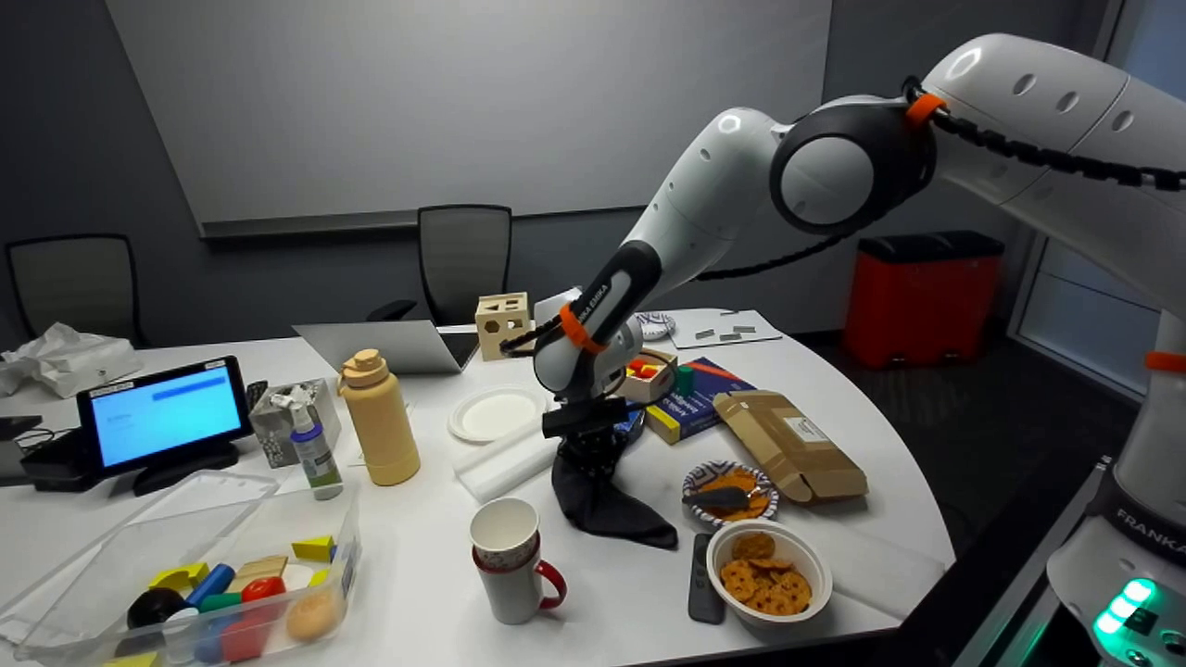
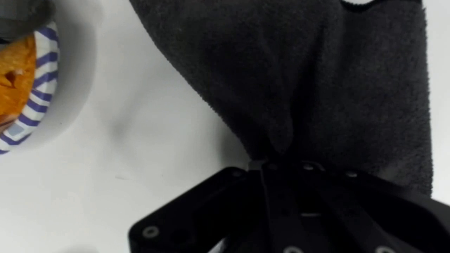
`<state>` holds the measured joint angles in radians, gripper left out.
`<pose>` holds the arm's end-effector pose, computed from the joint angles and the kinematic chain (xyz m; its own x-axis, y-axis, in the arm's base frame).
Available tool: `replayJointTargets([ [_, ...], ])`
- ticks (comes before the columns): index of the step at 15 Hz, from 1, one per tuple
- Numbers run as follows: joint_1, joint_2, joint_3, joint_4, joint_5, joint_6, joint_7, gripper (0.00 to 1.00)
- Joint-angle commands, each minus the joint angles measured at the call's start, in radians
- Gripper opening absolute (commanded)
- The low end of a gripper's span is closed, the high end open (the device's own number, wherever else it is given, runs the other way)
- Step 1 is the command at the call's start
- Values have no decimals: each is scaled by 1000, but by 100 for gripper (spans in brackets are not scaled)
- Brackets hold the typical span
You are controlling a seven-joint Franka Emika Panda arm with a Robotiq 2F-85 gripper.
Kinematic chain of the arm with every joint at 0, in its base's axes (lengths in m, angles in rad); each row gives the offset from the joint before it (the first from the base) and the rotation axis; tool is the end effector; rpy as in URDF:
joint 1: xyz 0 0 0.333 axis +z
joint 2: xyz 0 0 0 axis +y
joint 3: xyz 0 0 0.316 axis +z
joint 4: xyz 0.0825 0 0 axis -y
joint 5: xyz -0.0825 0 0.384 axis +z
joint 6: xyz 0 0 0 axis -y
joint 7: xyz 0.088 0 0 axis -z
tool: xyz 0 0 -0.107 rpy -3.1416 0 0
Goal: Use the black towel to clean the table
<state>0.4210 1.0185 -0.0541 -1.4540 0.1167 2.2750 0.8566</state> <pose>0.6328 0.2514 0.0570 0.8366 -0.5276 -0.1475 -0.5124 -0.8489 0.1297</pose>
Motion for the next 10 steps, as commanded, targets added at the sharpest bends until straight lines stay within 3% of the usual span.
replayJointTargets([
  [1,-70,54,76,33,42,145,-29,1],
  [3,-101,56,129,28,65,152,-77,1],
  [7,-141,34,211,-2,110,30,-170,1],
  [10,-136,8,218,-35,133,-93,-191,1],
])
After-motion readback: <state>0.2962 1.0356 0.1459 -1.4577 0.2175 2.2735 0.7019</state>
